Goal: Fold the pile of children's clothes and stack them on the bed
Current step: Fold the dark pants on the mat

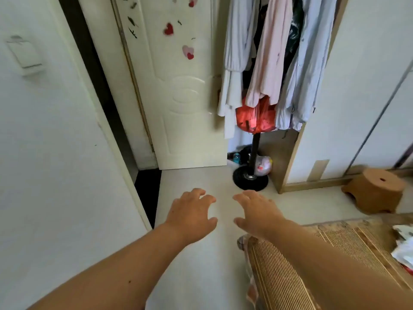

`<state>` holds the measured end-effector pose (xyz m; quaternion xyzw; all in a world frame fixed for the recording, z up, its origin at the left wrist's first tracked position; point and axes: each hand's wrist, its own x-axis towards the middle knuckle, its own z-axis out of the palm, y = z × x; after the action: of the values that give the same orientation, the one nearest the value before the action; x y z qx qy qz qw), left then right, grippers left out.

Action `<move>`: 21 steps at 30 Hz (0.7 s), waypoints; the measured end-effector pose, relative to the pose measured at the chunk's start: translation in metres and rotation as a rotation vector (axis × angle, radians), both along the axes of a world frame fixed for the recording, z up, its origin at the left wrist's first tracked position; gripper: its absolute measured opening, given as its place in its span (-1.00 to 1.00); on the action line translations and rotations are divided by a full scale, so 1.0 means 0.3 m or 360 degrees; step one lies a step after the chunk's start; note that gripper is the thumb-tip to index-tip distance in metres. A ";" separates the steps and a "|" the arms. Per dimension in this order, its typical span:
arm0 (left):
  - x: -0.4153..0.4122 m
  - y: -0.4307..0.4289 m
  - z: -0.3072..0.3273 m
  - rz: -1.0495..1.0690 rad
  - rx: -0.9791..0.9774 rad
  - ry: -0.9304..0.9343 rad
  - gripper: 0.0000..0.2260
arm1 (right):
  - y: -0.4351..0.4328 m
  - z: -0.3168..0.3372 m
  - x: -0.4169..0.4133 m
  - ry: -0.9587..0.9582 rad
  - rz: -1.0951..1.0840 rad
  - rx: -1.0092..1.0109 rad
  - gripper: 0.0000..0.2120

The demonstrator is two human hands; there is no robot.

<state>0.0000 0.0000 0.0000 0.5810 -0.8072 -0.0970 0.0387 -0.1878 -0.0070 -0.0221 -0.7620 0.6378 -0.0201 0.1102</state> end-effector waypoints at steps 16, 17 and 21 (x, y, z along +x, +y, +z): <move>-0.251 -1.093 -0.033 -0.0289 0.0048 0.0041 -0.46 | -0.978 -0.060 -0.170 -0.0112 -0.0324 0.0112 -0.39; -0.298 -1.162 -0.029 -0.0312 0.0058 0.0037 -0.46 | -1.049 -0.059 -0.212 -0.0128 -0.0340 0.0114 -0.39; -0.477 -1.413 0.014 -0.0393 0.0097 0.0061 -0.52 | -1.282 -0.033 -0.380 -0.0159 -0.0408 0.0147 -0.47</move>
<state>-0.1430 -0.4239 0.0043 0.4762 -0.8684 -0.1365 0.0242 -0.3018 -0.3917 -0.0319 -0.6664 0.7239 -0.0425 0.1732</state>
